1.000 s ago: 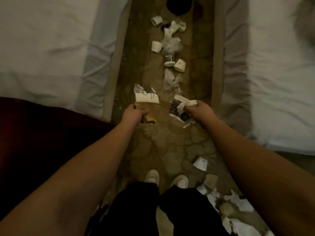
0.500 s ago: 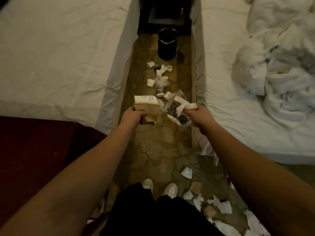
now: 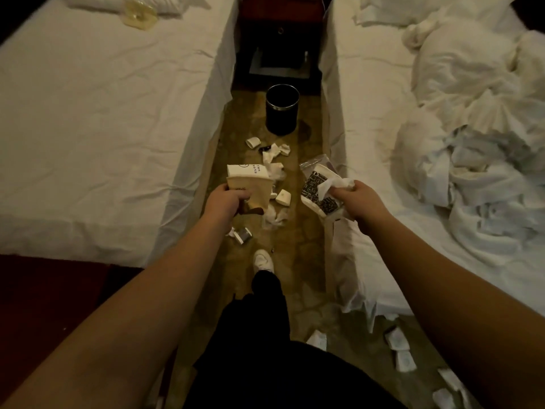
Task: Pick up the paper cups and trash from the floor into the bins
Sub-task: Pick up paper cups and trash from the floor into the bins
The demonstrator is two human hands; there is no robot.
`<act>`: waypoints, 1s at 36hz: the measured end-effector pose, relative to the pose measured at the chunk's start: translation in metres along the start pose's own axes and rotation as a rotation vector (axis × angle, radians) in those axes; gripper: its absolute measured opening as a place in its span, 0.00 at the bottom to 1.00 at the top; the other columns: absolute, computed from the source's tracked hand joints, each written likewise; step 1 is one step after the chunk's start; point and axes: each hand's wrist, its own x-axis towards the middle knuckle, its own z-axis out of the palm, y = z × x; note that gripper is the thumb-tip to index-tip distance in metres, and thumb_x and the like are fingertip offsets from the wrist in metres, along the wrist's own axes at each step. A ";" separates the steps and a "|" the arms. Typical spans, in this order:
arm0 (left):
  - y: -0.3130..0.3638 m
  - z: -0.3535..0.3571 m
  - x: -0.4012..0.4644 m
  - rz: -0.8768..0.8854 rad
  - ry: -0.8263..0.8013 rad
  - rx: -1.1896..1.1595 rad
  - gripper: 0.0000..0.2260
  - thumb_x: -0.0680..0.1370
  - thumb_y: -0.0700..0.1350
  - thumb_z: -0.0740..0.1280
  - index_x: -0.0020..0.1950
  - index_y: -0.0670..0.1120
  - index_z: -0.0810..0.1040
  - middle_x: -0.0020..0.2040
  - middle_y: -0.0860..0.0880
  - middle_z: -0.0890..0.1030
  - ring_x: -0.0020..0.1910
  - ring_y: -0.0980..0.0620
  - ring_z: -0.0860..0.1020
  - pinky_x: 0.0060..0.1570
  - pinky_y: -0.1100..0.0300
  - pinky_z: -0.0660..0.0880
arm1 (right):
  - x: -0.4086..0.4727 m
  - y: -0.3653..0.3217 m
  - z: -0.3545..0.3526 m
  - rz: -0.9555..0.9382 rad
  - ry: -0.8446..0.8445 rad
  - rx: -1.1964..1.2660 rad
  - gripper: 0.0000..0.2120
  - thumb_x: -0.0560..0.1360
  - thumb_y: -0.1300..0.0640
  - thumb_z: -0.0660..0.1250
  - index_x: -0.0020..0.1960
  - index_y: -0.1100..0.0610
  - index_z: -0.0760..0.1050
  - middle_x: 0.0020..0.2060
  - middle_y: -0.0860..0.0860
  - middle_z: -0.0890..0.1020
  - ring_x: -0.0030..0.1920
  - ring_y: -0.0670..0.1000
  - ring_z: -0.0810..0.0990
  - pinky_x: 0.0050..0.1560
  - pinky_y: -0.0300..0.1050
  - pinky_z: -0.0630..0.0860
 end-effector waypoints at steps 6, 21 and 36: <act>0.054 0.019 0.088 -0.023 -0.005 0.025 0.17 0.72 0.42 0.76 0.60 0.47 0.79 0.53 0.47 0.83 0.50 0.47 0.82 0.52 0.50 0.80 | 0.101 -0.038 0.016 0.000 0.029 -0.029 0.09 0.75 0.55 0.72 0.54 0.53 0.77 0.49 0.53 0.82 0.47 0.51 0.83 0.37 0.43 0.79; 0.207 0.067 0.251 -0.066 -0.032 0.187 0.17 0.72 0.43 0.76 0.59 0.46 0.78 0.51 0.47 0.82 0.49 0.46 0.82 0.54 0.47 0.80 | 0.286 -0.138 0.028 0.097 0.082 -0.007 0.09 0.75 0.54 0.72 0.53 0.55 0.78 0.44 0.53 0.82 0.39 0.49 0.80 0.35 0.42 0.75; 0.303 0.157 0.409 -0.114 0.015 0.222 0.19 0.74 0.42 0.73 0.63 0.44 0.75 0.56 0.45 0.80 0.51 0.45 0.80 0.52 0.51 0.80 | 0.513 -0.199 0.024 0.147 -0.026 -0.040 0.23 0.70 0.46 0.74 0.62 0.54 0.78 0.51 0.54 0.84 0.51 0.56 0.83 0.54 0.56 0.81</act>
